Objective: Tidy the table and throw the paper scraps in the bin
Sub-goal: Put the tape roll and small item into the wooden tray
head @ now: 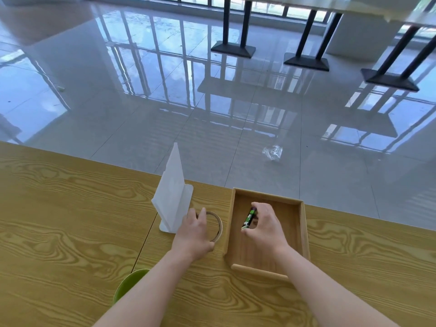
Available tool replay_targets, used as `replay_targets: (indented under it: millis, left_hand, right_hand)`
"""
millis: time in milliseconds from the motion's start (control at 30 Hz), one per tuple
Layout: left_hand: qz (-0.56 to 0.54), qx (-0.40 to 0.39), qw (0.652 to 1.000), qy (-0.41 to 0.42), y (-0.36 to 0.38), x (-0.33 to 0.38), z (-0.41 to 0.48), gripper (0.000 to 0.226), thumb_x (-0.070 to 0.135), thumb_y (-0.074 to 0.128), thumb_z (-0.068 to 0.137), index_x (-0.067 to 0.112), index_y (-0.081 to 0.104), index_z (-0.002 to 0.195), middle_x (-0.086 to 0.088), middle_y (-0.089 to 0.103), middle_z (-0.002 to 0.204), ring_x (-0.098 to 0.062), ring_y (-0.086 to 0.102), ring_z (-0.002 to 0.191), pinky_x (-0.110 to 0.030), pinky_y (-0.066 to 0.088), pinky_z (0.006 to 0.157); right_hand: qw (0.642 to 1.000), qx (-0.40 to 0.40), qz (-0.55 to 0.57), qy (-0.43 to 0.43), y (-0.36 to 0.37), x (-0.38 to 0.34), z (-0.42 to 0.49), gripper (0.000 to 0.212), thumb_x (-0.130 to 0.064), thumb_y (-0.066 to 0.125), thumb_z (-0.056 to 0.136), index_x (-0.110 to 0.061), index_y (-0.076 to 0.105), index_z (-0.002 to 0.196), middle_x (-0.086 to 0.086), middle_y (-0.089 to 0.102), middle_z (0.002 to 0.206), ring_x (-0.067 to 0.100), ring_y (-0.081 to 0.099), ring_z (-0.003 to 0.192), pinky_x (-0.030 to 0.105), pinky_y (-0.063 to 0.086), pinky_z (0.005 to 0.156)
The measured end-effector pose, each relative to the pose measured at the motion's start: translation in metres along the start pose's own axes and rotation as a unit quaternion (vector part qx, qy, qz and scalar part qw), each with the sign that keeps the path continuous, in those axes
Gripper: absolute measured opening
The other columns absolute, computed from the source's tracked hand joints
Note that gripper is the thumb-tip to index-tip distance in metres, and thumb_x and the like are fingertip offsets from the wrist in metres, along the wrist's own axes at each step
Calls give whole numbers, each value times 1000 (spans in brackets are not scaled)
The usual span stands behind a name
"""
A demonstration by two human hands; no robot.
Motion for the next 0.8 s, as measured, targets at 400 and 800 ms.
replay_targets:
  millis: [400,800]
  left_hand:
    - [-43,26,999,6,-10,8,-12,103,40,74,72,16,15,153,-4,33,133,-19,40,122,-30,43,101]
    - [-20,44,998,38,-12,37,-7,102,41,74,73,16,17,153,-4,33,138,-21,36,128,-31,41,104]
  right_hand:
    - [999,-35,-16,23,27,13,45,77,-21,81,74,-27,45,142,6,60,124,22,49,121,32,44,100]
    - [999,16,-23,-27,16,5,30,54,-12,70,86,-15,52,137,0,61,126,18,53,117,33,46,101]
Point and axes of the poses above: each hand's wrist, its own z-axis towards the middle knuckle, its own y-axis out of the palm, x = y × z, the point moved 9 cm from there along z, towards the middle knuckle
